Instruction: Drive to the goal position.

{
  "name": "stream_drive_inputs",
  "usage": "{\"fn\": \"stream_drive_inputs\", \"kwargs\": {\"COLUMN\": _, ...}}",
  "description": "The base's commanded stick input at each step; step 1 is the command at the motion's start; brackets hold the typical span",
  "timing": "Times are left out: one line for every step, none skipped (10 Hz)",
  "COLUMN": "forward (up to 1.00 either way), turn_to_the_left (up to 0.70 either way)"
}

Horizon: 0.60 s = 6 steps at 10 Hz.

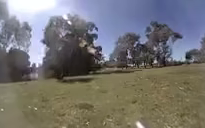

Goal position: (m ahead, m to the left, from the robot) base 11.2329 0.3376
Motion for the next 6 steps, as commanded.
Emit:
{"fn": "stream_drive_inputs", "kwargs": {"forward": 1.00, "turn_to_the_left": 0.00}}
{"fn": "stream_drive_inputs", "kwargs": {"forward": 1.00, "turn_to_the_left": 0.00}}
{"fn": "stream_drive_inputs", "kwargs": {"forward": 1.00, "turn_to_the_left": 0.00}}
{"fn": "stream_drive_inputs", "kwargs": {"forward": 1.00, "turn_to_the_left": 0.00}}
{"fn": "stream_drive_inputs", "kwargs": {"forward": 1.00, "turn_to_the_left": 0.00}}
{"fn": "stream_drive_inputs", "kwargs": {"forward": 1.00, "turn_to_the_left": 0.00}}
